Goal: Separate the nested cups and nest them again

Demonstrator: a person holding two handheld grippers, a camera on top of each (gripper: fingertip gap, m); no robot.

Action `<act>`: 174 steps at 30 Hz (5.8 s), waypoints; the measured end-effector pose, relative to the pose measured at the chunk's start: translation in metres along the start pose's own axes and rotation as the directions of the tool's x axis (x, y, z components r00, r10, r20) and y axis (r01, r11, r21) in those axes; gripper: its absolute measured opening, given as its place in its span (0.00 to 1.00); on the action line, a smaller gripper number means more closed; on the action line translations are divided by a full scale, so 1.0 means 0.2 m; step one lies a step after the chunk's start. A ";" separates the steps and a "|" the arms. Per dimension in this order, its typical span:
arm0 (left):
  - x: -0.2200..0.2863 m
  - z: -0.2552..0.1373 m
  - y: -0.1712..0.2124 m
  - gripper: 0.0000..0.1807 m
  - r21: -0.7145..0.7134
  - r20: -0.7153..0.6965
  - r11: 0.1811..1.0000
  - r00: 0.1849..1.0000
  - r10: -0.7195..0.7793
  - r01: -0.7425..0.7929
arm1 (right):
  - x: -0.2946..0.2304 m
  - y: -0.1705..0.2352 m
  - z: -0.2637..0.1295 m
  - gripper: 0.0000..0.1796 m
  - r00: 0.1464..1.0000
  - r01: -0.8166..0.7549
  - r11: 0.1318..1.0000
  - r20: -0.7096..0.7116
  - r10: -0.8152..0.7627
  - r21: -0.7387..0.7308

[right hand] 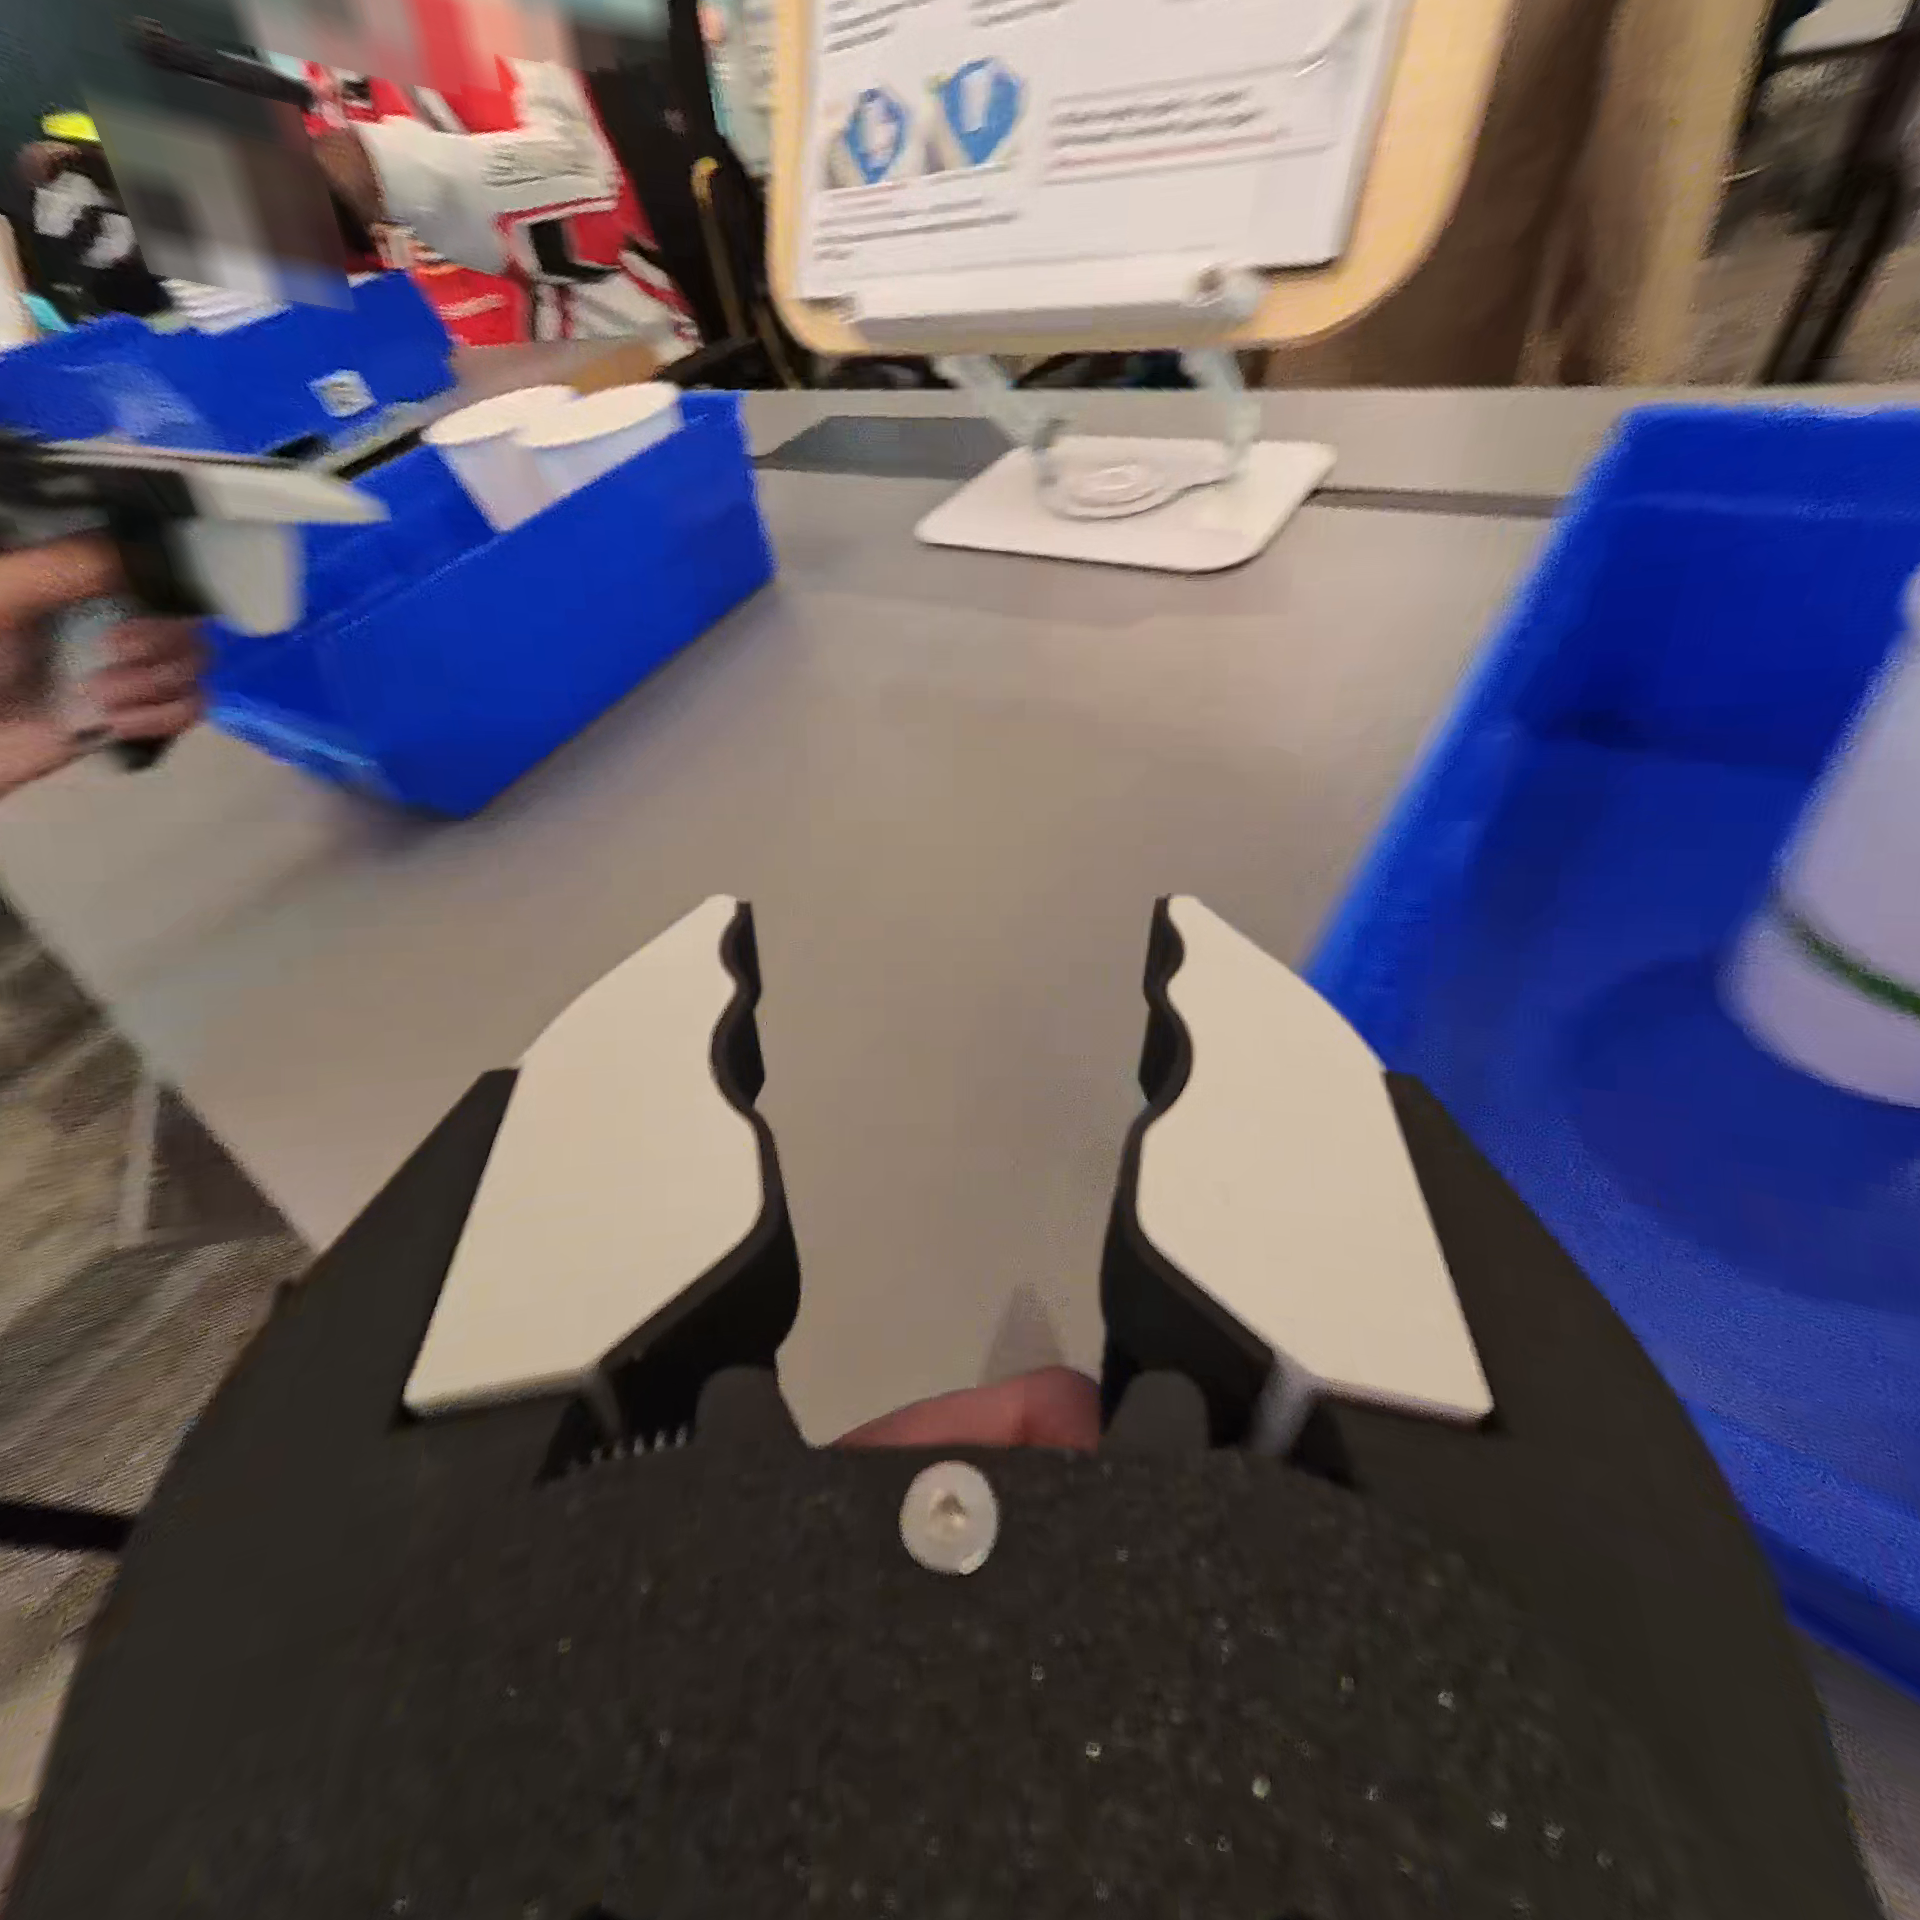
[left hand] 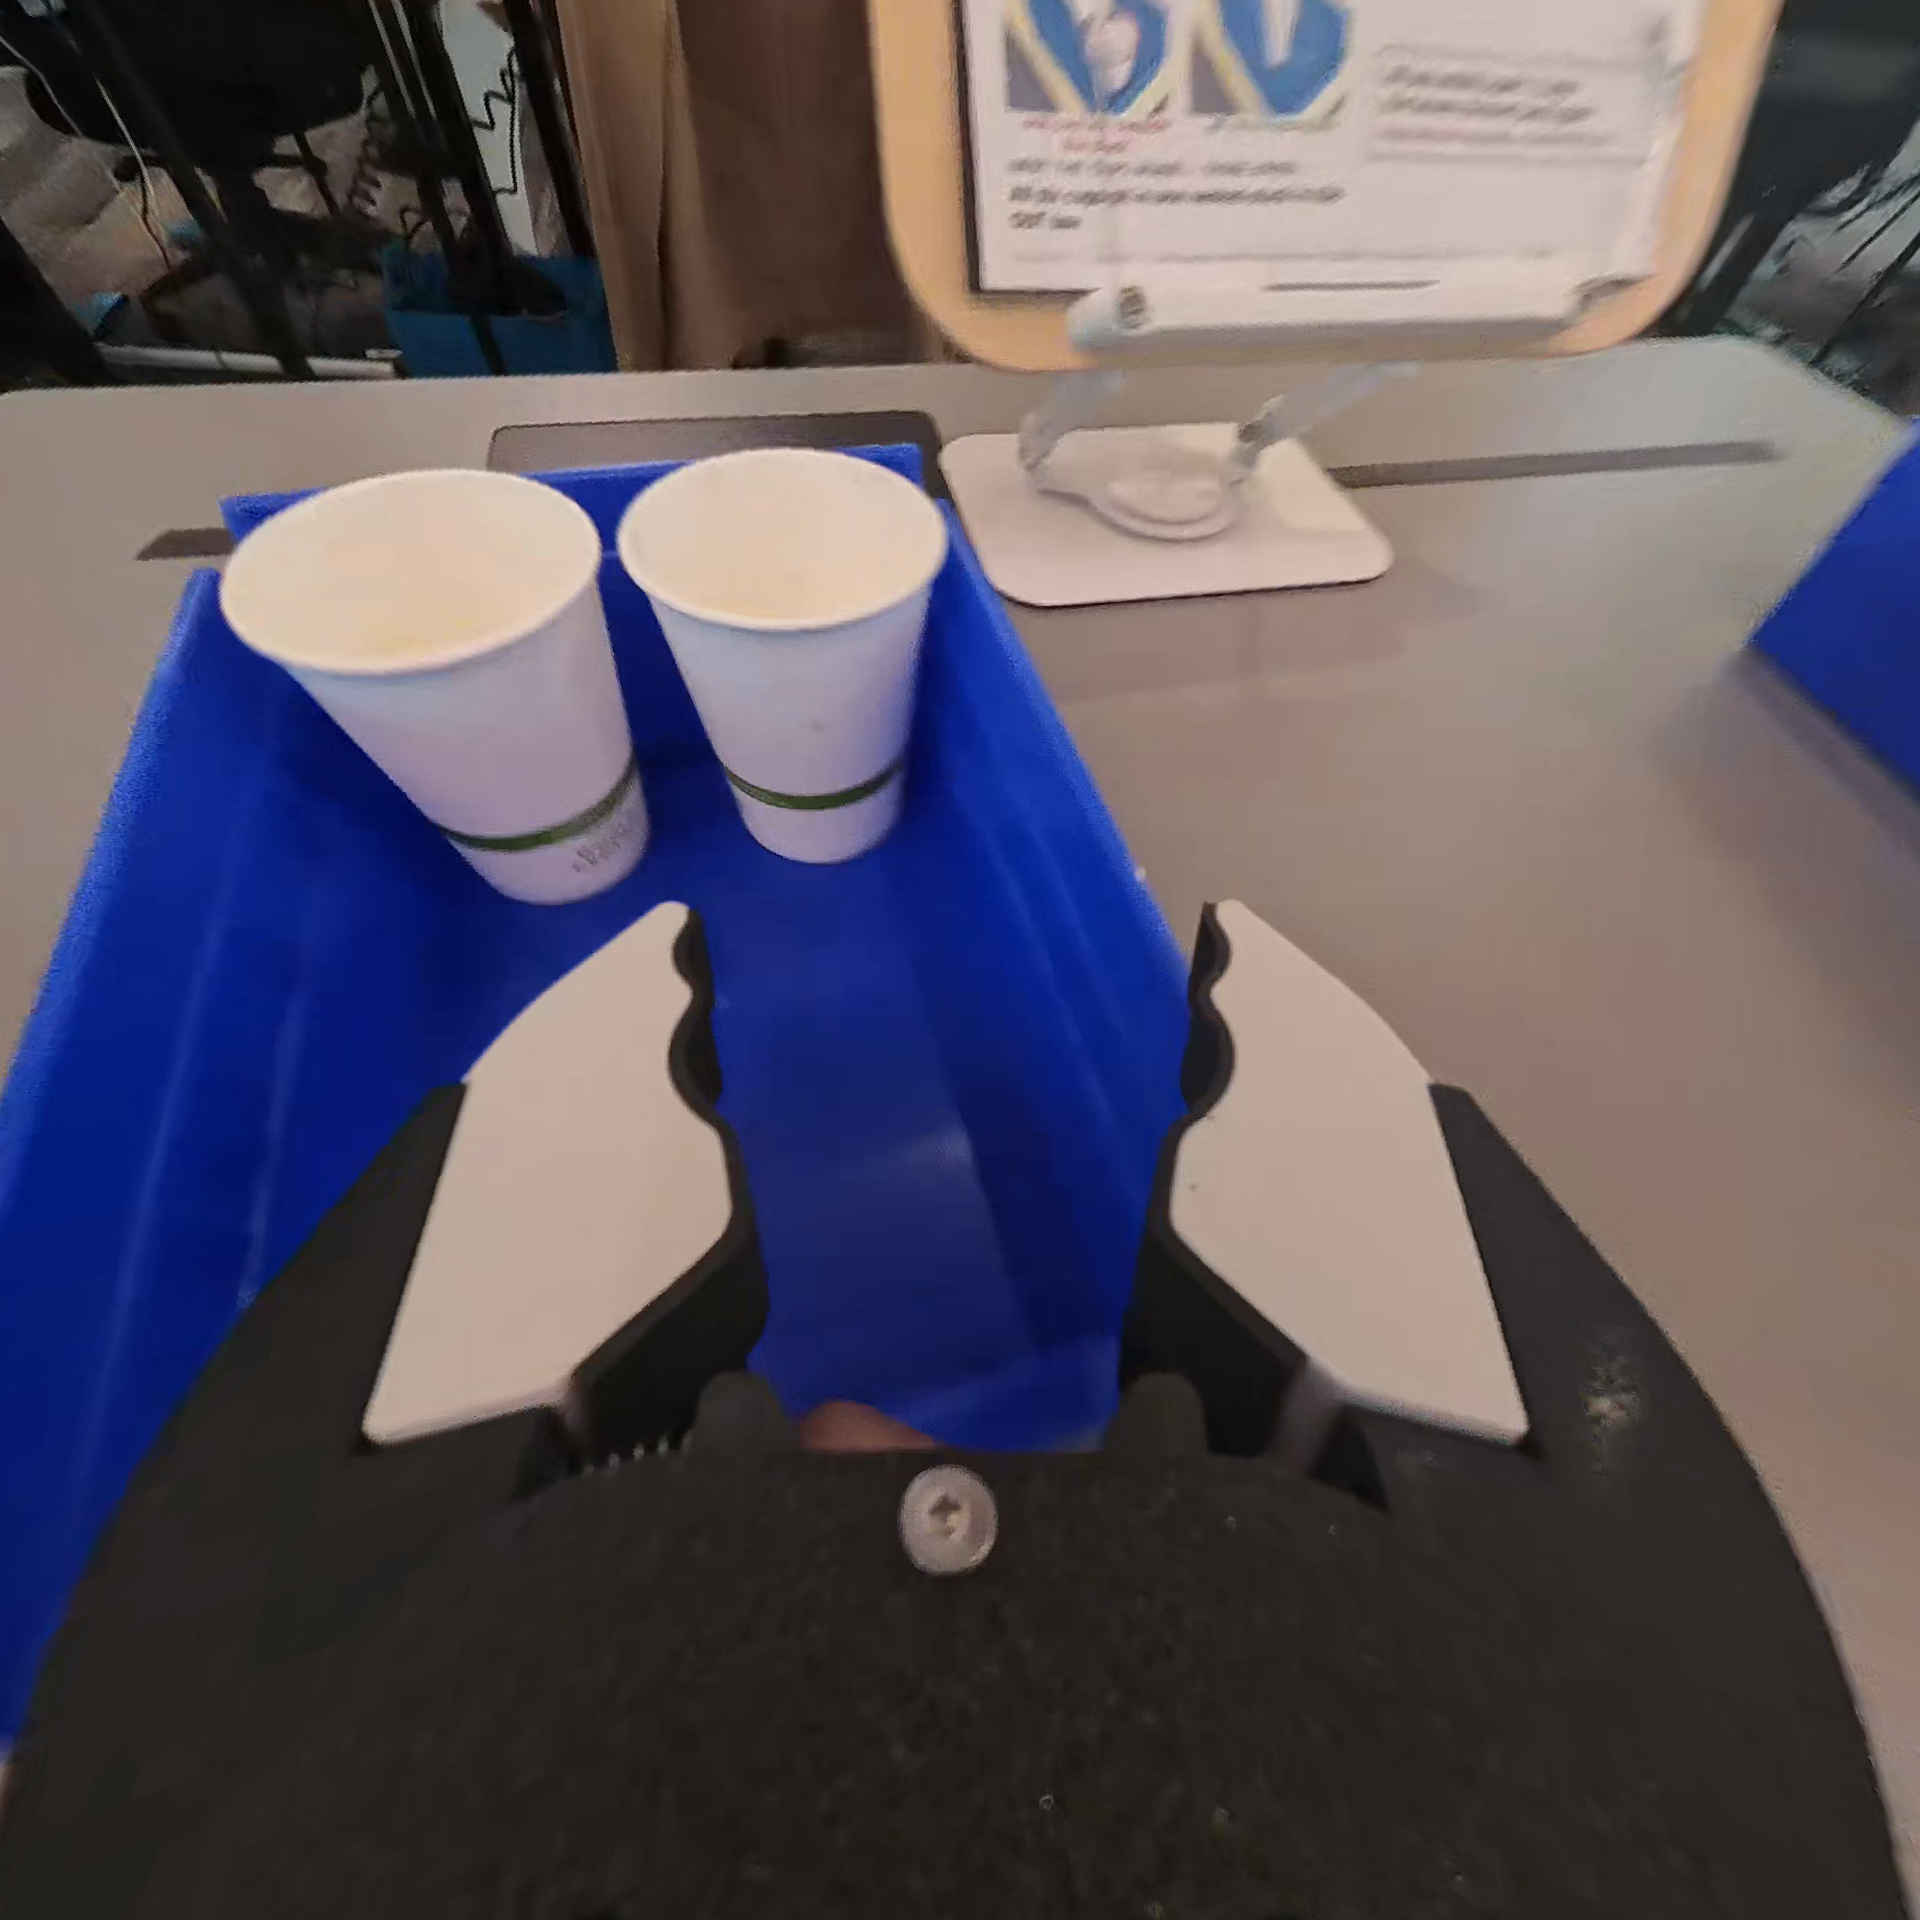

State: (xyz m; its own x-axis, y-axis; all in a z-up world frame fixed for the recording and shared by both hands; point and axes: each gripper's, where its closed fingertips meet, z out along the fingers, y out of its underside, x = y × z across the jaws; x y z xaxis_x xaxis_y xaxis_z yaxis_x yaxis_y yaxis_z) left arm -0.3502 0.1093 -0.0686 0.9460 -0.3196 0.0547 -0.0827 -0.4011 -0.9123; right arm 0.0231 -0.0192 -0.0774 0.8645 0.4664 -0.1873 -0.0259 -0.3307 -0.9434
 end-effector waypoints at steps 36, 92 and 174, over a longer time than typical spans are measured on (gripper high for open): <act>0.50 -0.31 -0.31 0.40 0.235 -0.498 0.971 0.851 0.165 -0.051 | -0.41 -0.26 0.13 0.39 0.879 0.047 0.999 0.475 -0.045 0.007; 0.86 -0.28 0.36 0.42 0.003 -0.445 0.998 0.894 -0.053 0.061 | 1.03 -0.30 -0.12 0.51 0.926 -0.002 0.992 -0.375 -0.047 -0.127; 0.84 -0.28 0.28 0.42 0.202 -0.217 0.979 0.976 0.024 0.021 | 0.69 -0.92 -0.31 0.48 0.895 0.248 0.944 -0.425 -0.138 0.216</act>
State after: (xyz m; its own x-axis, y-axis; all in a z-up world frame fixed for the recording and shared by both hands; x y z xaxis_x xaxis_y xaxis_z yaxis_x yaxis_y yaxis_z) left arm -0.2134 -0.0149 -0.0868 0.8530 -0.5080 0.1199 0.0022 -0.2261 -0.9741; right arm 0.1786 0.0565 0.0878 0.9903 0.1144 0.0789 0.0815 -0.0189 -0.9965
